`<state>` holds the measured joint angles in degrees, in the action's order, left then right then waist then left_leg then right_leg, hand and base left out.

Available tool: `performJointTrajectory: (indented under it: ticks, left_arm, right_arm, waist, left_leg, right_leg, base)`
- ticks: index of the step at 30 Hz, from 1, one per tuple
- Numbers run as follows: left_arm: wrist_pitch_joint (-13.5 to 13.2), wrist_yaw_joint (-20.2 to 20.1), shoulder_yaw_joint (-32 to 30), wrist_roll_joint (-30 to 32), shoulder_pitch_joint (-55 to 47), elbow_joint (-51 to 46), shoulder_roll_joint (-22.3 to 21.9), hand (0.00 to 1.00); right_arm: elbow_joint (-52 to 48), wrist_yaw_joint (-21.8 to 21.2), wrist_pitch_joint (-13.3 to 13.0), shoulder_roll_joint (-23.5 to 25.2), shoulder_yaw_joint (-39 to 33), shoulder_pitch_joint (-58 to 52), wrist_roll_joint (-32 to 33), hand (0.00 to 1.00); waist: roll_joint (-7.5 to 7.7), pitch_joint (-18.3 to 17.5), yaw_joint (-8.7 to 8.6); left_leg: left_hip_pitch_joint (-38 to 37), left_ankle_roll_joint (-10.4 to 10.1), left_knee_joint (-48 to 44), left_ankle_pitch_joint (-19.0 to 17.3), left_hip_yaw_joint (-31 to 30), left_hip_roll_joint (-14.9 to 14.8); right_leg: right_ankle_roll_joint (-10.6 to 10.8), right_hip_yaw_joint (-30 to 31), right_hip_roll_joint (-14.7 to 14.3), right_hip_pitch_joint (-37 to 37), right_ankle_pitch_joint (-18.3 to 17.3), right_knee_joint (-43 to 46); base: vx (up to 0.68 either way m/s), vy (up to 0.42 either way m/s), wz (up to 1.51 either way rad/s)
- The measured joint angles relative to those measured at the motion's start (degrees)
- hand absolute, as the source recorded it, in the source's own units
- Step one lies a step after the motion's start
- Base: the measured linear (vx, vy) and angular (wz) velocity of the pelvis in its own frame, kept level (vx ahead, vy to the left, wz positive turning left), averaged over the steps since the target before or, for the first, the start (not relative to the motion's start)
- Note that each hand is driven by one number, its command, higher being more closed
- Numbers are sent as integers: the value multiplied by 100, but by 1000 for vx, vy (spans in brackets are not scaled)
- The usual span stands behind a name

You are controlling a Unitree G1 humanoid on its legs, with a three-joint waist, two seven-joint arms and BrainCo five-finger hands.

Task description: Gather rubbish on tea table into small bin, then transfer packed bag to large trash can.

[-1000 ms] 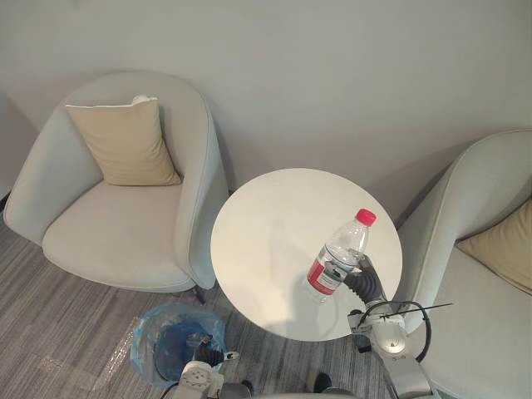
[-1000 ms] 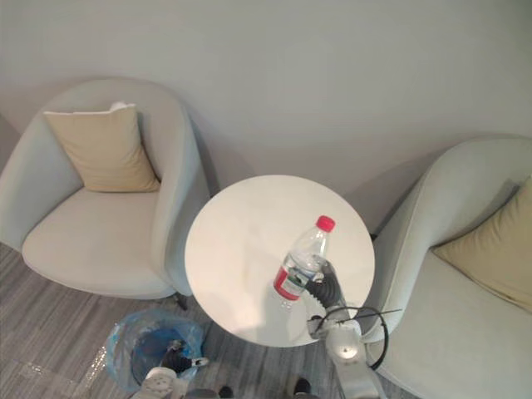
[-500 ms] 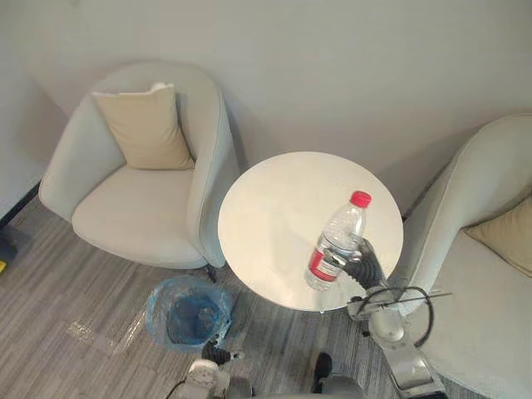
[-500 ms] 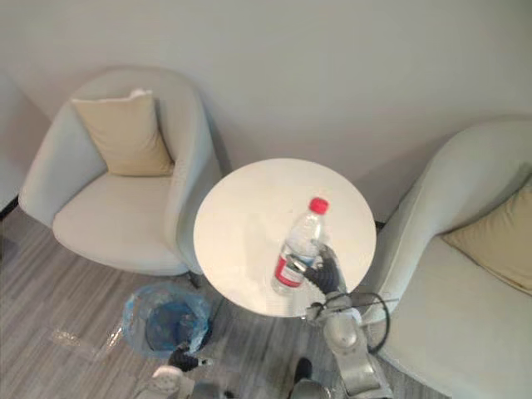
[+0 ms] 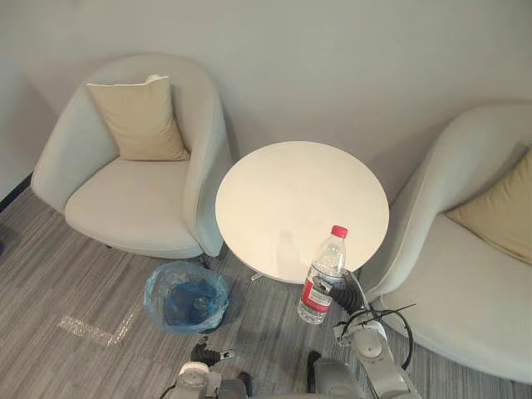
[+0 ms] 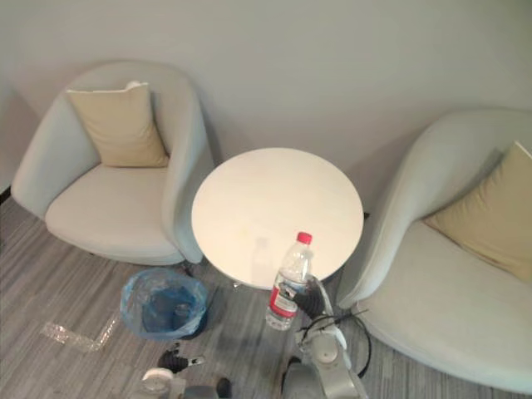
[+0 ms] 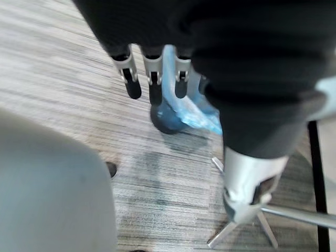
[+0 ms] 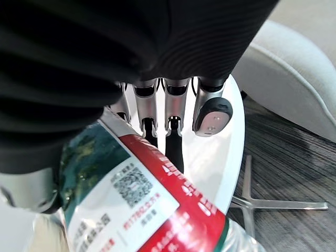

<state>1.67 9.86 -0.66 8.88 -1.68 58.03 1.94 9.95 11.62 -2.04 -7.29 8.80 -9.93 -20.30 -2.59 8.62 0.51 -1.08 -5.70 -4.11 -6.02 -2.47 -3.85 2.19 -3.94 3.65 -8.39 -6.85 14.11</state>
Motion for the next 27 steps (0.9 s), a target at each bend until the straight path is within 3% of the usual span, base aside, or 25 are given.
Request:
performJointTrajectory:
  ticks: [2, 5, 11, 14, 16, 20, 23, 24, 26, 27]
  left_arm:
    - [31, -1, 6, 2, -2, 8, -18, 0]
    - [37, 0, 58, 3, -13, 12, 9, 0]
    - [38, 10, 251, 2, -16, 0, 19, 0]
    - [42, 12, 425, -1, -17, -61, 145, 0]
    - [51, 10, 500, 2, 12, -64, 154, 0]
    - [50, 18, 513, 17, 32, -87, 226, 0]
    - [53, 76, 634, -92, 32, 4, 294, 0]
    - [39, 121, 767, -155, 32, 1, 340, 0]
    - [30, 140, 914, -191, 40, 7, 374, 0]
    - [30, 135, 938, -216, 33, 17, 401, 0]
  right_arm:
    - [-1, -2, 0, 0, -55, 5, 0, 100]
    - [-1, 5, -2, 1, -93, -14, 17, 100]
    - [0, 26, -9, 89, -181, -56, 29, 100]
    - [20, 65, -12, 181, -300, -94, 30, 100]
    - [73, 99, -10, 247, -486, -86, 31, 100]
    - [253, 108, -7, 230, -499, -64, 24, 100]
    - [244, 74, -7, 244, -394, -56, 18, 100]
    - [239, 75, 5, 252, -345, -75, 19, 100]
    - [228, 66, 14, 175, -320, -97, 16, 100]
    - [227, 63, 21, 168, -289, -116, 4, 100]
  waist:
    - [-42, -41, 2]
    - [-33, -97, 12]
    - [12, -160, 39]
    - [134, -176, 32]
    - [137, -170, -6]
    - [296, -195, 154]
    - [368, -185, 100]
    - [443, -148, 82]
    - [451, -116, 30]
    - [410, -99, -39]
  left_leg:
    - [-62, -71, 122, 59, -147, -126]
    - [-135, -100, 172, 79, -282, -214]
    - [-18, -43, -33, 148, -245, -102]
    - [252, 151, -29, 406, 416, -40]
    - [323, 288, 19, 373, 1267, -132]
    - [92, 264, 509, 671, 1212, 58]
    - [-50, 402, 755, 663, 1133, 307]
    - [-144, 464, 821, 624, 1108, 480]
    - [-216, 528, 841, 577, 903, 602]
    - [-225, 596, 771, 537, 664, 609]
  right_leg:
    - [-132, -163, -120, 190, 120, -203]
    - [-159, -375, -216, 455, 139, -403]
    - [-127, -750, -55, 789, 108, -609]
    - [-124, -1334, 205, 861, 115, -746]
    - [-122, -1750, 245, 887, 113, -742]
    - [-1, -1772, 342, 1004, 30, -662]
    - [267, -1757, 687, 792, -397, -57]
    - [445, -1755, 927, 729, -583, 288]
    - [401, -1398, 1142, 463, -513, 1188]
    - [381, -944, 1128, 167, -241, 1921]
  base:
    - [129, -137, 36]
    - [113, -69, 32]
    - [34, 35, 38]
    - [-56, 60, 94]
    - [-43, 26, 102]
    - [-45, 56, 39]
    - [-15, 93, 15]
    - [34, 109, 27]
    - [79, 111, 47]
    - [102, 118, 76]
